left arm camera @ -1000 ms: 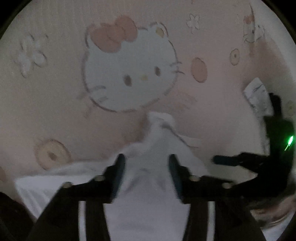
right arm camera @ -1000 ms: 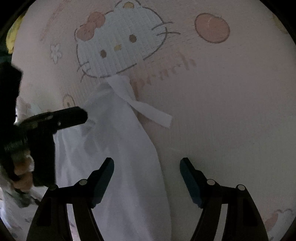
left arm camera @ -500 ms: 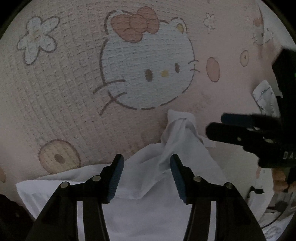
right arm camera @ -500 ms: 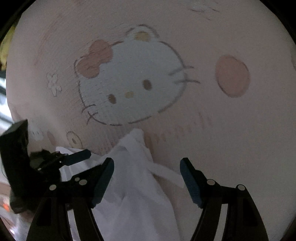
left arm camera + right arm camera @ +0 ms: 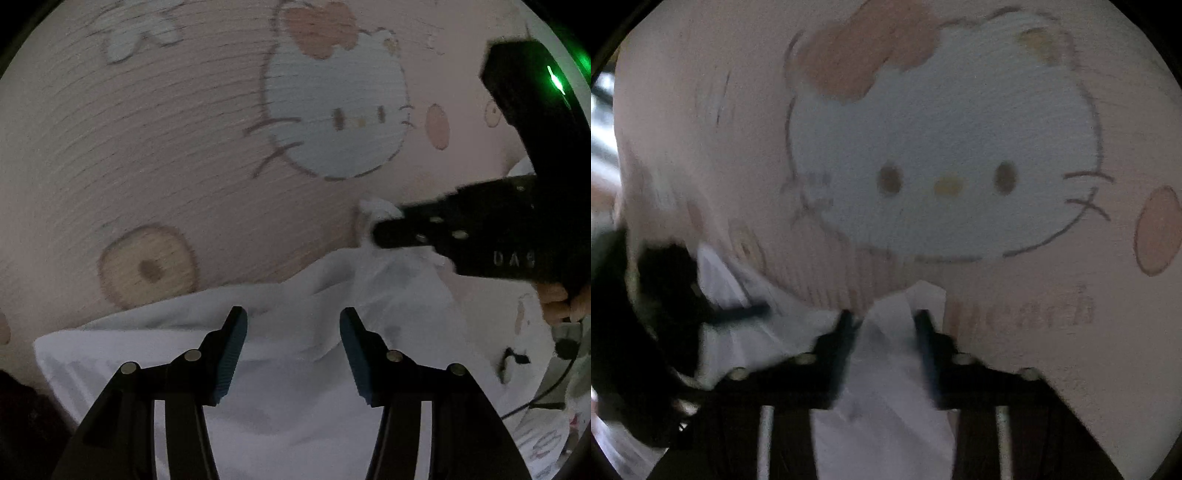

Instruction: Fold clothes

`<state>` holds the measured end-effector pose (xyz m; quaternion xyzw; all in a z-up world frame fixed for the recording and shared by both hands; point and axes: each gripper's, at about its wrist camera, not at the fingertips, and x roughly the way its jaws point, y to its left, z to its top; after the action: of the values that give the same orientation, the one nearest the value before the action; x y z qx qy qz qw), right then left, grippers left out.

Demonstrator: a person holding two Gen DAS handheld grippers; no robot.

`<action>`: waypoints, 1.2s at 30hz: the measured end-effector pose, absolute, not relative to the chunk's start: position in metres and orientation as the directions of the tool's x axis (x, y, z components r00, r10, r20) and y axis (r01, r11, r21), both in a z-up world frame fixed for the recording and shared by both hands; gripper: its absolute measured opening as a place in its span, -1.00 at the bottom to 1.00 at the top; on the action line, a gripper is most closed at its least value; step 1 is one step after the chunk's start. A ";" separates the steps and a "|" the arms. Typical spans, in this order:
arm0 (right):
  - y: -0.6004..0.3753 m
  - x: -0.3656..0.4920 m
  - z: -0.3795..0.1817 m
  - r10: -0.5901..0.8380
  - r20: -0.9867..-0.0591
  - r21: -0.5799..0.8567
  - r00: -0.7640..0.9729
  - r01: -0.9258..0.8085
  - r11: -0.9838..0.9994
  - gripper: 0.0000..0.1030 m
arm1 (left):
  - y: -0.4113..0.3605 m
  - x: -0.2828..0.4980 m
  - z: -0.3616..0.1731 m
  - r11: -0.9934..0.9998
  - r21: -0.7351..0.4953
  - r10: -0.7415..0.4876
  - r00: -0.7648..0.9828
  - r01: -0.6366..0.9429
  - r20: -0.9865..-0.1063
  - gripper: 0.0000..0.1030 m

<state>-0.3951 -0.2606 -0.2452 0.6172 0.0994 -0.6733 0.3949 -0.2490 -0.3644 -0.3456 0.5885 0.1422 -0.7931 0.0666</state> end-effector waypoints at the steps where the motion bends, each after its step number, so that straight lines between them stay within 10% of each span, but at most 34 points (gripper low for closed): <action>1: -0.260 -0.389 -0.245 -0.403 -0.911 0.353 0.087 0.667 -0.656 -0.82 | -0.366 -0.245 -0.344 -0.949 -0.142 0.054 -0.296 0.282 -0.954 -0.05; 33: -0.201 -0.312 -0.271 -0.349 -0.936 0.293 0.045 0.647 -0.704 -0.82 | -0.424 -0.262 -0.390 -0.752 -0.231 0.173 -0.154 0.617 -0.973 -0.05; 36: -0.196 -0.309 -0.271 -0.360 -0.932 0.299 0.035 0.636 -0.712 -0.82 | -0.432 -0.261 -0.397 -0.701 -0.292 0.233 -0.178 0.651 -0.956 0.24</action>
<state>-0.3089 -0.1959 -0.2712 0.6209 0.1109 -0.6858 0.3632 -0.2615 -0.4316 -0.3965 0.6224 0.3550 -0.6804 0.1535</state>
